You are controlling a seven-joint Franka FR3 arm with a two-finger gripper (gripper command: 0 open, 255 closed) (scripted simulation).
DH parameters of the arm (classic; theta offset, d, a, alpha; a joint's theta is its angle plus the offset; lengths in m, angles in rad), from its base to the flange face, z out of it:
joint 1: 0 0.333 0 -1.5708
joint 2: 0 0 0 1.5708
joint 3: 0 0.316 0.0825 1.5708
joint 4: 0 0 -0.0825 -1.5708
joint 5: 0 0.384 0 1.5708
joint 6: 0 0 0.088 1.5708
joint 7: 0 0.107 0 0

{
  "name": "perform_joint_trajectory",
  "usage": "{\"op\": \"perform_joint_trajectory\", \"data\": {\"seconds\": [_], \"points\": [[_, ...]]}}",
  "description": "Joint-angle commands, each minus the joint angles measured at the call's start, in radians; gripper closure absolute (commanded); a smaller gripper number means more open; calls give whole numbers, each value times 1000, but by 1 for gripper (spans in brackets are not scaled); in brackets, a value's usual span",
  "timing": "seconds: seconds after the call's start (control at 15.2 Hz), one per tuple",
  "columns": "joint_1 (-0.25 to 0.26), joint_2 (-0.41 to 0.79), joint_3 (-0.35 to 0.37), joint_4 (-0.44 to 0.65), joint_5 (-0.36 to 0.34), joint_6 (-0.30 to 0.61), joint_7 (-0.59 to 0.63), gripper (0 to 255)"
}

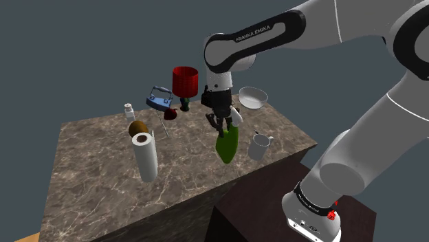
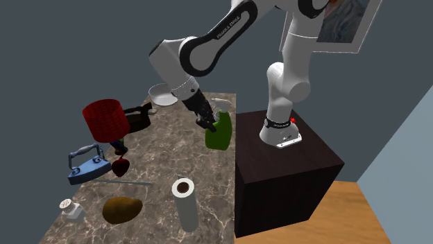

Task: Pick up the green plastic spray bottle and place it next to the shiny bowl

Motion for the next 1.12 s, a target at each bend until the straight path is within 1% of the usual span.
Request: {"op": "perform_joint_trajectory", "data": {"seconds": [0.0, 1.06], "points": [[0, -10, -1, 20, 0, -30, 6, 255], [-4, -76, -12, 170, 2, -243, 37, 255]]}}
